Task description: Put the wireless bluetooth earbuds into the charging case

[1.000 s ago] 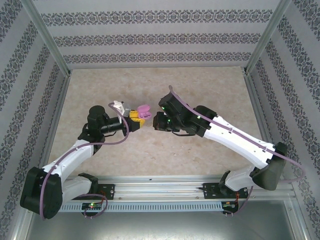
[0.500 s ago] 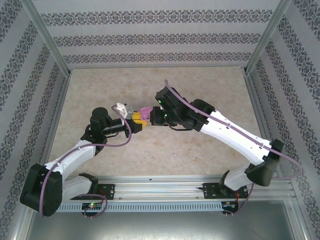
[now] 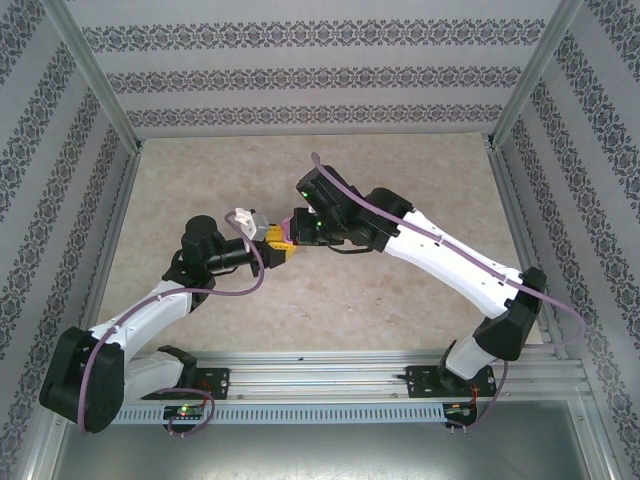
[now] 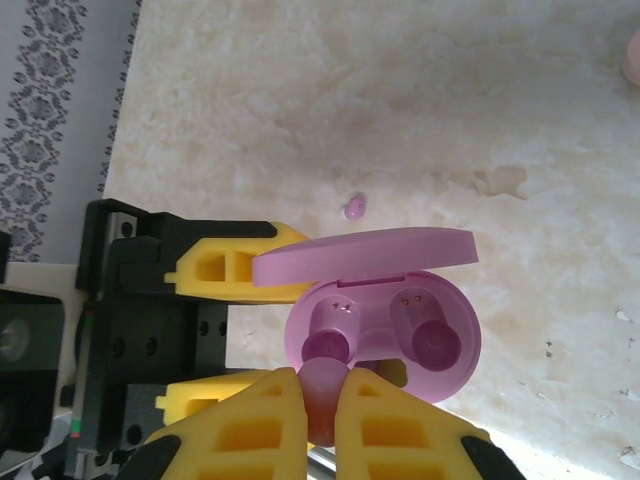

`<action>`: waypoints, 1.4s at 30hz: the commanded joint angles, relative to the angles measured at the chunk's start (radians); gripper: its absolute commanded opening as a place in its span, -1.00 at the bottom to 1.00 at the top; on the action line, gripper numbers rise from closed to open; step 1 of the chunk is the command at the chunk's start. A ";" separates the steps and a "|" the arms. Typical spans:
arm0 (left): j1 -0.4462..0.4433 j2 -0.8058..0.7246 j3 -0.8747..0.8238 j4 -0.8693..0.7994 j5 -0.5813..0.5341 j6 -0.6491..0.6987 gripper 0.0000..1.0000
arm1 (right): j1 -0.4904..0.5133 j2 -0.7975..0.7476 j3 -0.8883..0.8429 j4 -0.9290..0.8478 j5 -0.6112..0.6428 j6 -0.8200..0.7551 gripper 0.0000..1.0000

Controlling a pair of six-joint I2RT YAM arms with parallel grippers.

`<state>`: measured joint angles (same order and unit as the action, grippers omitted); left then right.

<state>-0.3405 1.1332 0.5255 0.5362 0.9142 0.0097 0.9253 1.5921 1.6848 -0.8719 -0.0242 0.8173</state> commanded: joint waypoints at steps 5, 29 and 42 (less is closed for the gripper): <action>-0.014 -0.020 -0.005 0.043 0.024 0.026 -0.70 | -0.002 0.035 0.043 -0.061 0.013 -0.032 -0.79; -0.025 -0.021 -0.003 0.039 0.022 0.024 -0.69 | -0.006 0.102 0.072 -0.060 0.005 -0.048 -0.72; -0.025 -0.008 0.003 0.034 0.018 0.032 -0.68 | -0.008 0.081 0.079 -0.060 -0.025 -0.046 -0.24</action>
<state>-0.3538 1.1324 0.5198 0.5346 0.9154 0.0196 0.9249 1.6783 1.7351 -0.9161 -0.0345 0.7776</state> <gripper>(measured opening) 0.316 0.373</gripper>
